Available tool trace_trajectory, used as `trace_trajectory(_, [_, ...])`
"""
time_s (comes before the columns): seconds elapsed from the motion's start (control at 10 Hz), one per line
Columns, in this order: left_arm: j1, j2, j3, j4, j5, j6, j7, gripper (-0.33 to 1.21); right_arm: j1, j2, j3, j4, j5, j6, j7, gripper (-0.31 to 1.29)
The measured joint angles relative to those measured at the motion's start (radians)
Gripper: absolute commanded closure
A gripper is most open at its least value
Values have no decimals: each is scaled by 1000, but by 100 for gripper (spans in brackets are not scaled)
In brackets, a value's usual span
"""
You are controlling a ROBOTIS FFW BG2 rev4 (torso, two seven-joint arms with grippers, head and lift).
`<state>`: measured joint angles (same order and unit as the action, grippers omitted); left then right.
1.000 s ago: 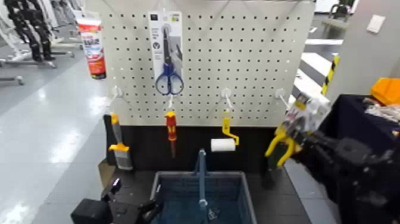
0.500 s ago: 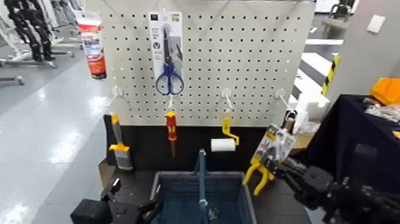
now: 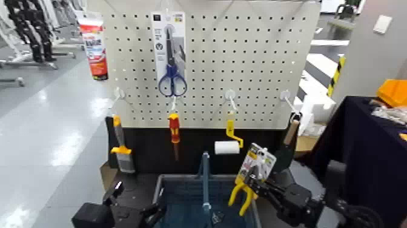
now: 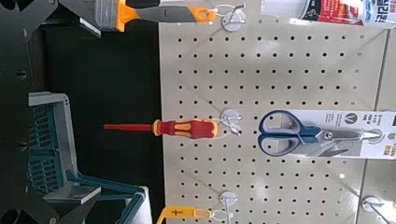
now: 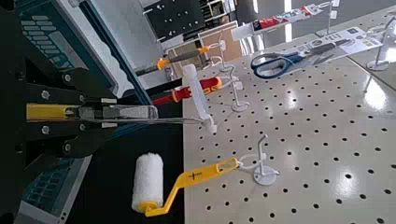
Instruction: Put the yellow pliers into the crate.
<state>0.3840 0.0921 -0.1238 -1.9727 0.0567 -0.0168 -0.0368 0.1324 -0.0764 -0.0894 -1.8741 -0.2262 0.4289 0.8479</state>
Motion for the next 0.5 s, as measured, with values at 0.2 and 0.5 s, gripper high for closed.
trace_trajectory(0.2, [0,1,-2,0,0,-1,0,13,-18,-2,35,45,6,-13,3,105])
trace_trajectory(0.5, [-1,3,-2,0,3,-4,0,13,-52,-10,82,115,26,-35,9,105])
